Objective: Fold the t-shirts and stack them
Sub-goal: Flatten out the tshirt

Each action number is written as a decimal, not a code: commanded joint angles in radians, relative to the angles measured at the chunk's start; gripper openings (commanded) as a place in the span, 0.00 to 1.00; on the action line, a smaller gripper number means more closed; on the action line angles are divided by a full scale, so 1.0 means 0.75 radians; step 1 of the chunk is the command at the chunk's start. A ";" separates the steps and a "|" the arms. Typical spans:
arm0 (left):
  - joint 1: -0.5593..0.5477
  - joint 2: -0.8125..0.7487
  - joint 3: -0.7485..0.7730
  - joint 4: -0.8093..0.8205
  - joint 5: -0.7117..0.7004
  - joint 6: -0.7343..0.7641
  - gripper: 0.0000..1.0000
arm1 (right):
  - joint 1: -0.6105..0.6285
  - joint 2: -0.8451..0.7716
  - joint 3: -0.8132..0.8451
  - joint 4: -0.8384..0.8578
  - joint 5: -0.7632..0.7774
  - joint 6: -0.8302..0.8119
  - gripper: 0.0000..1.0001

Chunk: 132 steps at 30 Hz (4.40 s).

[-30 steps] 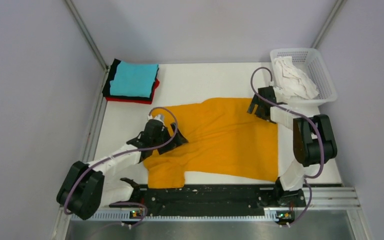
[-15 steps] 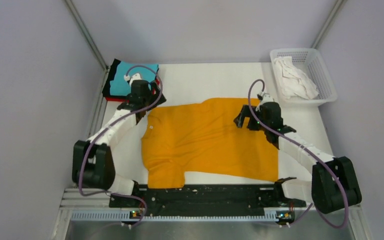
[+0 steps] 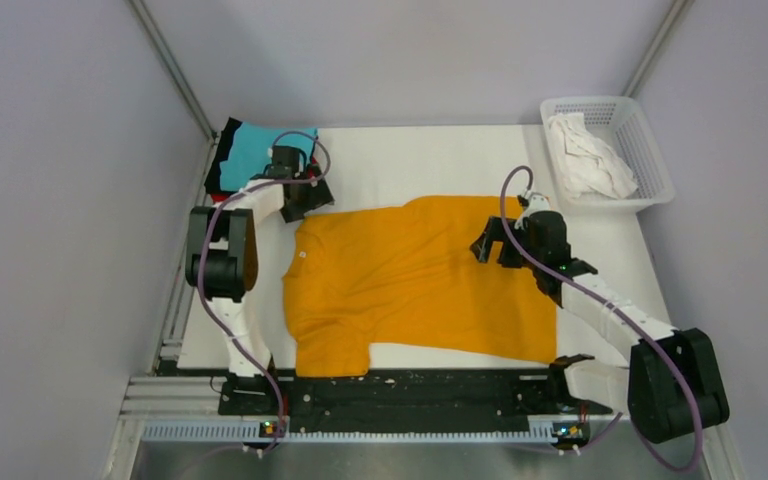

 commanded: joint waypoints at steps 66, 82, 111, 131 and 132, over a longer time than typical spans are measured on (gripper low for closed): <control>-1.167 -0.399 -0.497 0.275 0.107 -0.225 0.88 | 0.005 -0.516 -0.229 -0.237 0.369 0.149 0.99; -1.221 -0.321 -0.444 0.352 0.403 -0.157 0.56 | 0.005 -0.483 -0.232 -0.215 0.386 0.146 0.99; -1.274 -0.141 -0.238 0.113 0.035 -0.192 0.32 | 0.005 -0.497 -0.230 -0.226 0.383 0.141 0.99; -1.169 -0.346 -0.158 -0.136 -0.670 -0.210 0.00 | 0.021 -0.149 -0.257 0.019 0.203 0.182 0.99; -1.149 -0.357 -0.163 -0.136 -0.671 -0.202 0.00 | 0.025 -0.099 -0.249 0.026 0.205 0.182 0.99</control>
